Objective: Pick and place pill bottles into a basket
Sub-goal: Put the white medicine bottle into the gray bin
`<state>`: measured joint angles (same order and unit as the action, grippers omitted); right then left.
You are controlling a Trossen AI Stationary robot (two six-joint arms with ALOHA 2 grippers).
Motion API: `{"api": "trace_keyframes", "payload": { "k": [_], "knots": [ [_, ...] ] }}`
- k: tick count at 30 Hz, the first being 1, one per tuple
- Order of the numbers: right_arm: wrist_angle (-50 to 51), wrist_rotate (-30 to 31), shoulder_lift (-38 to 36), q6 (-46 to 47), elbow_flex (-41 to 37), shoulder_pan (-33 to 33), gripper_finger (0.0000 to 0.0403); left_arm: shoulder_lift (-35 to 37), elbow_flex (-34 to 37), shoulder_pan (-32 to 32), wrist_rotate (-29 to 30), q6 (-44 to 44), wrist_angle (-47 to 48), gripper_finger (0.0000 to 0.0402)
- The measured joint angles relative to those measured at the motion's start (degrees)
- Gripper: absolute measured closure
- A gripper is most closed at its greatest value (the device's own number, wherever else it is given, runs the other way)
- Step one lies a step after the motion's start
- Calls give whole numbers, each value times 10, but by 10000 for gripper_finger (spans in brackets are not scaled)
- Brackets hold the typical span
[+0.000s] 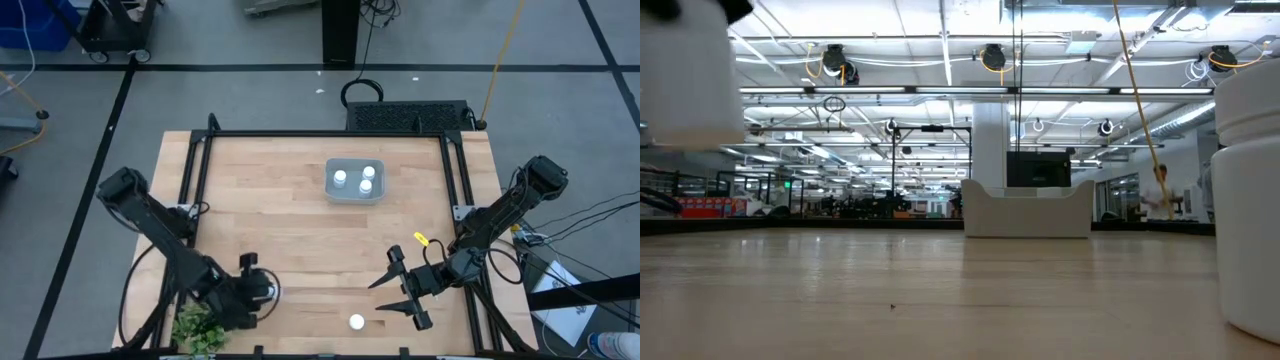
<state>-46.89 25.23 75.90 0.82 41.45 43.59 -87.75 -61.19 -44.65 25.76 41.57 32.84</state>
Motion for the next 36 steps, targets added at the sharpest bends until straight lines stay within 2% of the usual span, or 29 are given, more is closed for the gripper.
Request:
{"api": "trace_keyframes", "payload": {
  "k": [11,15,19,24,36],
  "knots": [
    [0,0,0,-4,0,0,195,188,0,92,67,-165,-7,235],
    [0,0,0,-5,0,0,195,242,0,135,63,-241,-45,235],
    [0,1,0,-5,0,0,195,280,0,186,33,-304,-86,231],
    [-2,1,0,-23,0,0,195,294,0,257,2,-359,-145,235],
    [-4,2,0,-26,0,0,195,279,-12,450,-201,-393,-239,235]
  ]
}}
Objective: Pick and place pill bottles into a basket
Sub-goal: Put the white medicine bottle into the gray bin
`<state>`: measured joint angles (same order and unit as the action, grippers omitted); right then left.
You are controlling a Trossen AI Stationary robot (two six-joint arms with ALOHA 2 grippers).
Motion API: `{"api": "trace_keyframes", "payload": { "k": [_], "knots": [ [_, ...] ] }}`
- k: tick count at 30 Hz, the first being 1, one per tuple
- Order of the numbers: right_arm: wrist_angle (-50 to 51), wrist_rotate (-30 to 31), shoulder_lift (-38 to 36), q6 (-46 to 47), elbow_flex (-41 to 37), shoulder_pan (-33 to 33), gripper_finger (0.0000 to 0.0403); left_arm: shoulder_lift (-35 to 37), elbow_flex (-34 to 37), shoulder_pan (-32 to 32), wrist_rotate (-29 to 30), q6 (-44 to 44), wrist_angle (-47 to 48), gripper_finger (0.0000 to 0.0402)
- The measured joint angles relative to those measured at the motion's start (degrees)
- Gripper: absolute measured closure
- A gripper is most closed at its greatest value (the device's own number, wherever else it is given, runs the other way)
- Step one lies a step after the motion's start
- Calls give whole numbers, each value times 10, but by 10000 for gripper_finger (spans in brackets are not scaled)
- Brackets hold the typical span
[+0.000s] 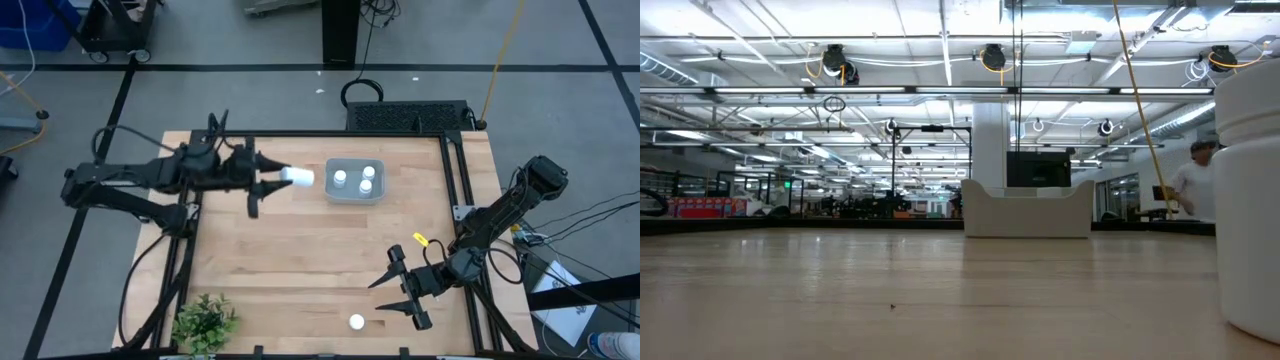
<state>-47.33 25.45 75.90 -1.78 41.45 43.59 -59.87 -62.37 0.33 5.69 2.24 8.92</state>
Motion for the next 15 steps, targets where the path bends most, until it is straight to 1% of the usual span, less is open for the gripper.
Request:
{"api": "trace_keyframes", "payload": {
  "k": [5,9,15],
  "knots": [
    [0,0,0,2,0,0,195,-40,0,69,-71,15,-41,235],
    [1,0,0,2,0,0,195,-86,0,106,-129,27,-64,231],
    [4,0,0,-1,0,0,195,-155,0,143,-169,31,-97,235]
  ]
}}
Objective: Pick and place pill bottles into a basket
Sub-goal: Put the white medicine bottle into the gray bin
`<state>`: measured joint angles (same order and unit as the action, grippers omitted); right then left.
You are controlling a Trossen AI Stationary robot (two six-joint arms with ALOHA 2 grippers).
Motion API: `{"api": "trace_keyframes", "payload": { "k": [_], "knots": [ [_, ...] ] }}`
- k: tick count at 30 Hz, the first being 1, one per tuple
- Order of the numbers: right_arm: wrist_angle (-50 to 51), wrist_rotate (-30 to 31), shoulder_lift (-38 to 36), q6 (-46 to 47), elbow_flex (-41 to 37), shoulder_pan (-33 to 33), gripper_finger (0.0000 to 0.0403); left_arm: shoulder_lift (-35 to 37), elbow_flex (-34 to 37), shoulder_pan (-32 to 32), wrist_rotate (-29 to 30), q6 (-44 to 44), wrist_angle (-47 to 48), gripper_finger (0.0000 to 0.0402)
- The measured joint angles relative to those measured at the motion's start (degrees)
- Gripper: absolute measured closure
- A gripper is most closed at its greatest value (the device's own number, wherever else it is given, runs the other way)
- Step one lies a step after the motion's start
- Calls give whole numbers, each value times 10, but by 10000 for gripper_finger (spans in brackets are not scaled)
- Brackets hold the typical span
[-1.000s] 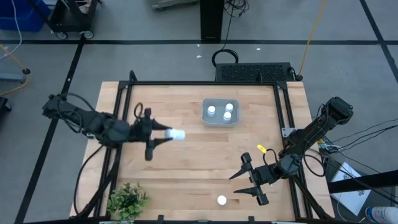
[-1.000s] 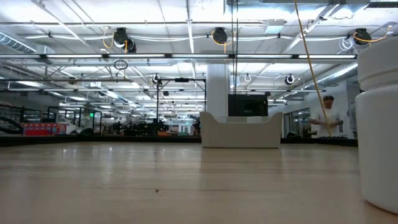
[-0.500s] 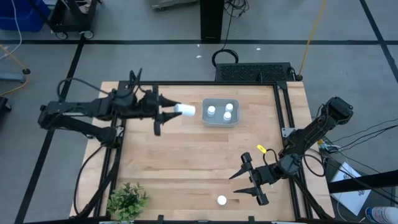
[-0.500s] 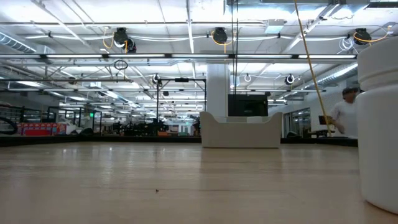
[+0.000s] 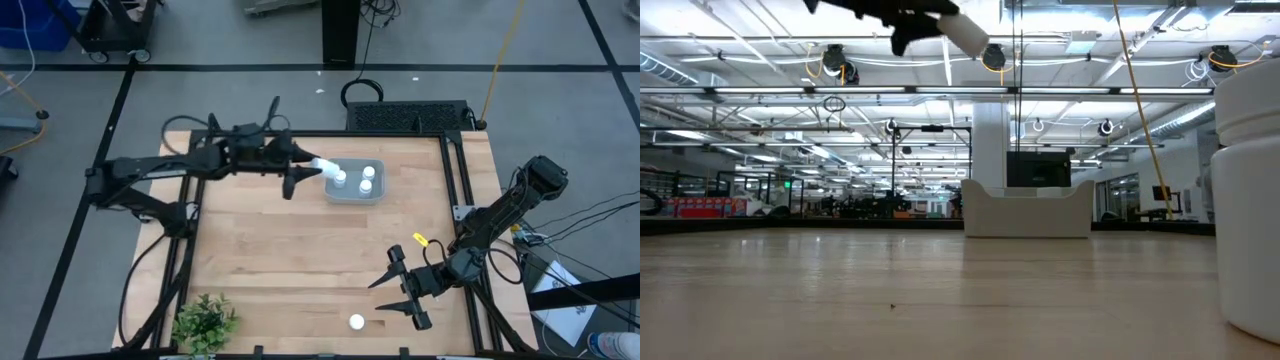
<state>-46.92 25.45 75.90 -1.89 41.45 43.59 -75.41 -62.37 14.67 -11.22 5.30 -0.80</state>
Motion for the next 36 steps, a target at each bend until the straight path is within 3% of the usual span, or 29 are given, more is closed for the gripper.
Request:
{"api": "trace_keyframes", "payload": {
  "k": [6,17,22,28,36],
  "knots": [
    [1,0,0,-5,0,0,195,-74,-59,23,-14,-6,46,233],
    [1,0,0,-18,0,0,195,-240,-297,29,-32,-94,292,233],
    [2,0,0,-18,0,0,195,-308,-372,38,-33,-130,359,235],
    [16,0,0,-3,0,0,195,-386,-432,41,-8,-161,427,229],
    [27,0,0,7,0,0,195,-440,-452,40,0,-195,453,236]
  ]
}}
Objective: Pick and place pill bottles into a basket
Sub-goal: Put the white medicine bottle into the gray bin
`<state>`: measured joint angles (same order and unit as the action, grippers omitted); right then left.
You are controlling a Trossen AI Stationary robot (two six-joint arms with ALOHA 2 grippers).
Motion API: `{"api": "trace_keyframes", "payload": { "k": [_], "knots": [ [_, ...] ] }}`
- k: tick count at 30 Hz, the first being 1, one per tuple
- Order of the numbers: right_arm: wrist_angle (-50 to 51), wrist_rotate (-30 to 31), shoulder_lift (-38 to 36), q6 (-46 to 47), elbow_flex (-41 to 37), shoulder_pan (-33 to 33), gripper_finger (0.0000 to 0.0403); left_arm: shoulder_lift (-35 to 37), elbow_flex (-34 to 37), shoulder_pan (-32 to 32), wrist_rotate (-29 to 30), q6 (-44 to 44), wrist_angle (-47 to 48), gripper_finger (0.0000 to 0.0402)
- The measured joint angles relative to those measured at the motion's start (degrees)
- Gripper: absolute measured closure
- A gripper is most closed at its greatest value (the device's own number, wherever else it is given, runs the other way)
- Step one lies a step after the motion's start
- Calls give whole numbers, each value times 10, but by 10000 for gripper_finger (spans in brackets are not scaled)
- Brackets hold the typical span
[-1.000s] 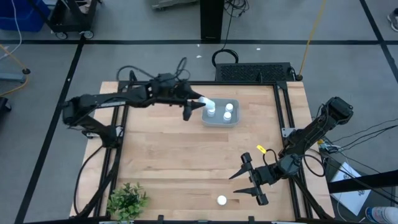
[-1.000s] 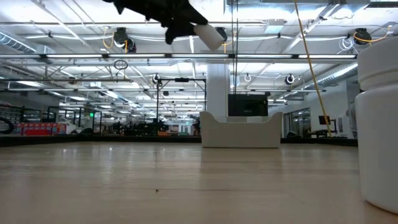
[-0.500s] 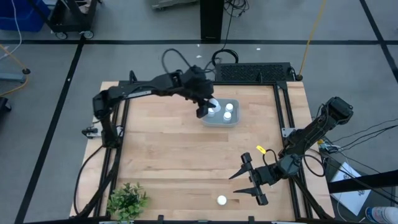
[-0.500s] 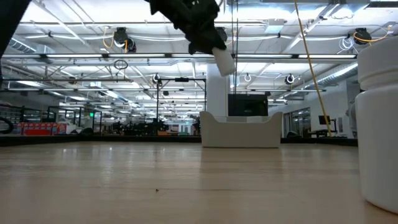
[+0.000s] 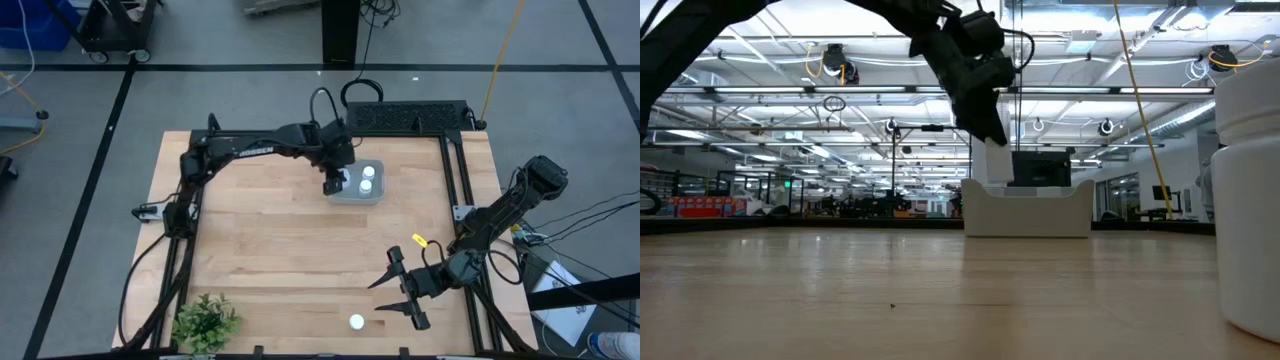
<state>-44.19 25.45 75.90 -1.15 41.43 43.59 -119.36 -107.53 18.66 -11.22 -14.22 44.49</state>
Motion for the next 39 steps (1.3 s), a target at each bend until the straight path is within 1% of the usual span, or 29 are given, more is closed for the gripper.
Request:
{"api": "trace_keyframes", "payload": {
  "k": [3,8,11,15,17,22,26,29,31,35,37,39],
  "knots": [
    [1,0,0,3,0,0,195,-10,1,0,-9,-3,3,236],
    [3,0,0,4,0,0,195,-23,1,-4,-9,-16,-3,225],
    [7,0,0,5,0,0,195,-30,2,-7,-20,-18,-1,235],
    [11,0,0,7,0,0,195,-33,2,-11,-24,-23,-13,236],
    [12,0,0,9,0,0,195,-37,2,-13,-23,-26,-16,236],
    [12,0,0,9,0,0,195,-54,1,-15,-20,-32,-12,219],
    [13,0,0,14,0,0,195,-77,2,-19,-9,-35,-17,236],
    [19,0,0,24,0,0,195,-83,2,-24,4,-39,-27,236],
    [24,0,0,25,0,0,195,-86,2,-27,12,-39,-30,229],
    [26,0,0,25,0,0,195,-87,2,-27,12,-38,-27,202],
    [26,0,0,25,0,0,195,-87,2,-27,12,-37,-27,200],
    [26,0,0,25,0,0,195,-87,2,-26,12,-37,-27,207]
  ]
}}
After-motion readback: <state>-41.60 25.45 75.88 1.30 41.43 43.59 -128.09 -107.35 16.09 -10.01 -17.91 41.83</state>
